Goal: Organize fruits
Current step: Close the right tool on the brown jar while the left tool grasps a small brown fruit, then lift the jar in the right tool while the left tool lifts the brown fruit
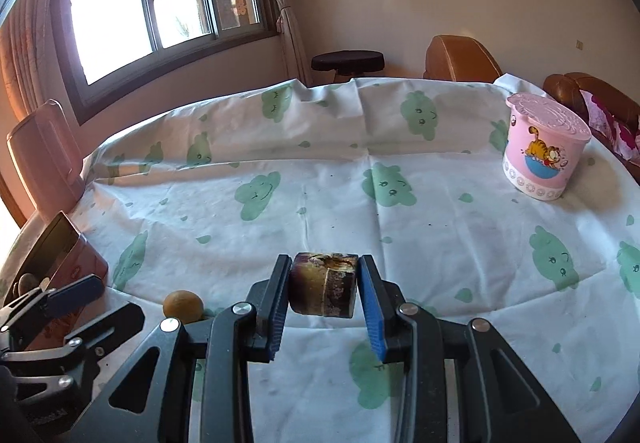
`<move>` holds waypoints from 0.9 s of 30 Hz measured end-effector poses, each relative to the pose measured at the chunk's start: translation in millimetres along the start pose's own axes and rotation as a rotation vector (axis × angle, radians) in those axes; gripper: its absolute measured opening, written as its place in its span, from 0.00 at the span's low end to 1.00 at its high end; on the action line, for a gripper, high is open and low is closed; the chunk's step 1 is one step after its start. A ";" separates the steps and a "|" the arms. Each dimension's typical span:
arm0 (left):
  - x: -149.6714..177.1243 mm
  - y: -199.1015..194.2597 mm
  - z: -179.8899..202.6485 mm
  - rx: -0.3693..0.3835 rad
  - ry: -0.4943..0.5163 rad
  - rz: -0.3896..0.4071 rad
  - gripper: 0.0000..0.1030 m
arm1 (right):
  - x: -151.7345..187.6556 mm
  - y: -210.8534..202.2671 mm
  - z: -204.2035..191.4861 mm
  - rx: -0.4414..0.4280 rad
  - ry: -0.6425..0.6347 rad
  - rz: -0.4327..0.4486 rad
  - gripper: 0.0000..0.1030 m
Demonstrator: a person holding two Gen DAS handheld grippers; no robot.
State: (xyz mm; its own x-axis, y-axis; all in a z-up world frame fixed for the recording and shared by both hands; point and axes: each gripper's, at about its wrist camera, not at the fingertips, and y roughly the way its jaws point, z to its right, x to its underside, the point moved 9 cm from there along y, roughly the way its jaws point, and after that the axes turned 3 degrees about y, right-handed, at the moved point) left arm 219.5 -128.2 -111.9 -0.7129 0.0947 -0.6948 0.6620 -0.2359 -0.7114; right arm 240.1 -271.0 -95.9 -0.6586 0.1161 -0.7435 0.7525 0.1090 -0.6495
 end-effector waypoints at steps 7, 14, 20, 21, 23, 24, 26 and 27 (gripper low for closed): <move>-1.0 21.4 18.0 0.038 0.008 -0.058 0.45 | -0.2 -2.8 6.1 -0.022 0.023 0.009 0.34; 1.7 37.6 24.7 0.061 0.015 -0.094 0.29 | 1.0 0.0 5.9 -0.044 0.035 0.000 0.35; -0.9 33.5 22.1 0.056 0.012 -0.059 0.29 | 0.3 -4.3 2.1 -0.072 0.028 0.016 0.35; -1.7 32.0 19.9 0.059 0.001 -0.051 0.29 | 0.0 -5.5 1.6 -0.072 0.025 0.021 0.35; -2.8 30.2 16.5 0.055 -0.014 -0.040 0.29 | -0.8 -8.6 -0.4 -0.077 0.016 0.035 0.35; -3.3 29.0 15.2 0.051 -0.019 -0.031 0.29 | -1.2 -10.2 -2.1 -0.080 0.009 0.042 0.35; -4.6 26.0 13.9 0.048 -0.026 -0.012 0.29 | -2.3 -13.2 -5.8 -0.084 -0.008 0.057 0.35; -5.4 24.0 13.3 0.046 -0.027 -0.002 0.29 | -2.8 -14.7 -6.9 -0.083 -0.014 0.064 0.35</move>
State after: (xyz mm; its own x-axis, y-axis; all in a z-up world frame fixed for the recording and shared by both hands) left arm 236.2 -147.2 -123.9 -0.7204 0.0687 -0.6901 0.6500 -0.2801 -0.7064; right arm 230.9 -266.1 -83.2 -0.6088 0.1119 -0.7854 0.7894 0.1829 -0.5859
